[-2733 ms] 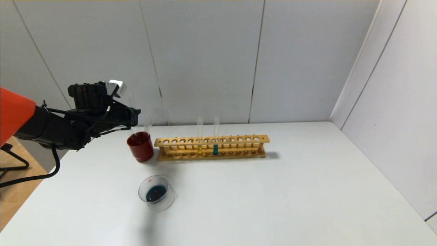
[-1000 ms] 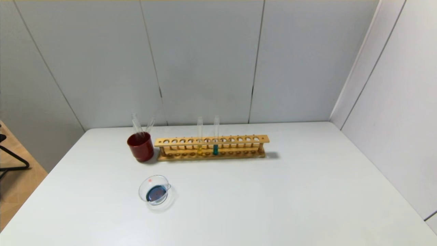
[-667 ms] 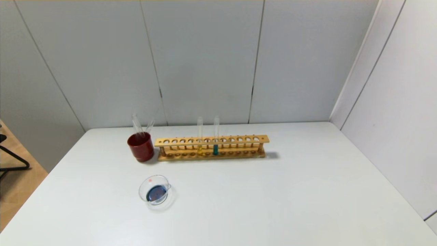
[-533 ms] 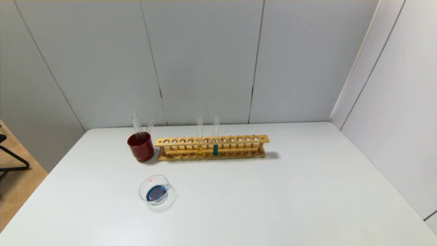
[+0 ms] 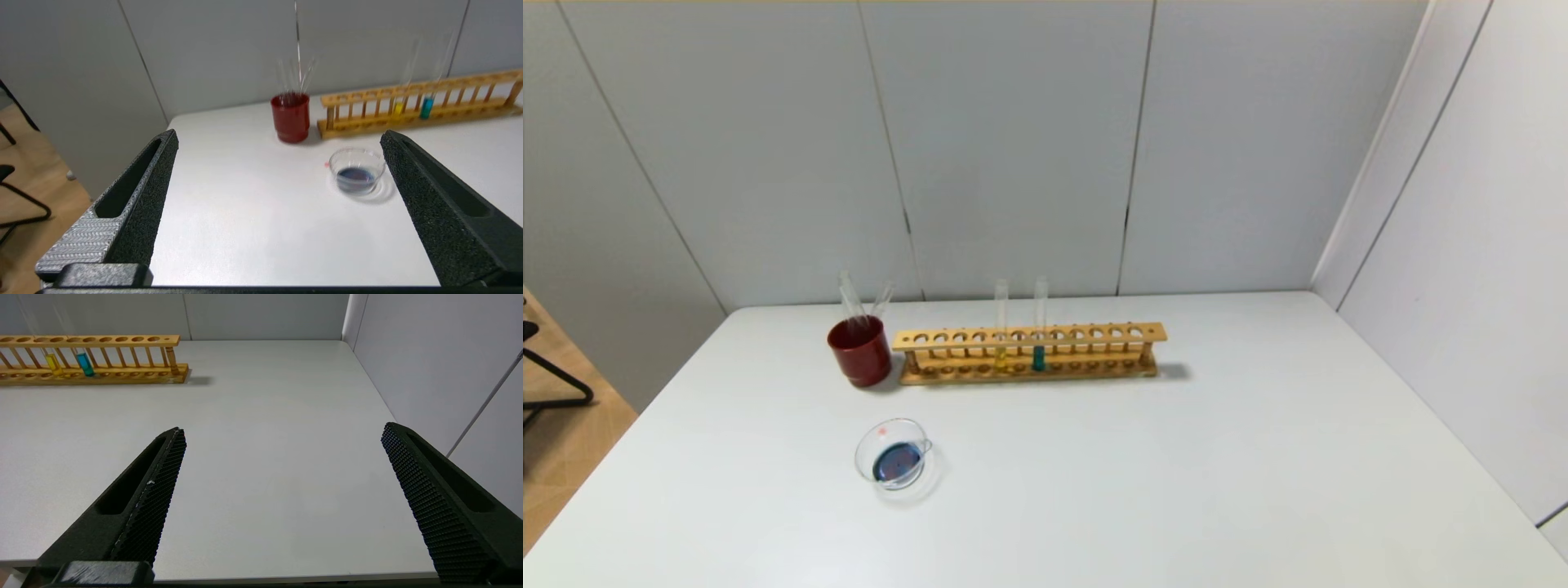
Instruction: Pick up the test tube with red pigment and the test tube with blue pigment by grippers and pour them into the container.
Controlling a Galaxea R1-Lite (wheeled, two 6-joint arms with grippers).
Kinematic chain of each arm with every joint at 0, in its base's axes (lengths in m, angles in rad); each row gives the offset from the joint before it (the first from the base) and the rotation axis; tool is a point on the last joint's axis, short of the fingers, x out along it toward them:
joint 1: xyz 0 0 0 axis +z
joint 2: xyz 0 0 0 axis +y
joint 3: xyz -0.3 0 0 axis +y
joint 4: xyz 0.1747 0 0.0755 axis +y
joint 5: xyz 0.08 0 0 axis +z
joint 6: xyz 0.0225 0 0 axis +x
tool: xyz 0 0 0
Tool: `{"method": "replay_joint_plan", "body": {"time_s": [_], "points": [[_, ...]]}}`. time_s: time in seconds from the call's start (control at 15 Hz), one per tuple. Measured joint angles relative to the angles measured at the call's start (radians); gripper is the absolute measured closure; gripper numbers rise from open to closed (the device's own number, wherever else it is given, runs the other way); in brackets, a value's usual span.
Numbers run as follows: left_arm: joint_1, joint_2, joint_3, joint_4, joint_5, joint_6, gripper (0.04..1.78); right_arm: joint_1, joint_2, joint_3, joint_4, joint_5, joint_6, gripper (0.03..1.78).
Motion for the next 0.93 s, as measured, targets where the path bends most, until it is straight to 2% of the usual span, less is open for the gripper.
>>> {"method": "replay_joint_plan", "body": {"time_s": [0.13,0.27,0.4,0.93], "points": [[-0.001,-0.012,0.06,0.014,0.005,0.009,0.08,0.0,0.0,0.0,0.0,0.0,0.0,0.06],[-0.002,-0.016,0.073,0.089,-0.027,0.003,0.08,0.0,0.0,0.0,0.001,0.0,-0.004,0.06],[-0.002,-0.018,0.062,0.154,-0.034,-0.057,0.08,0.0,0.0,0.0,0.001,0.001,-0.005,0.06],[-0.004,-0.018,0.057,0.161,-0.025,-0.068,0.08,0.0,0.0,0.0,0.001,-0.001,-0.007,0.06]]}}
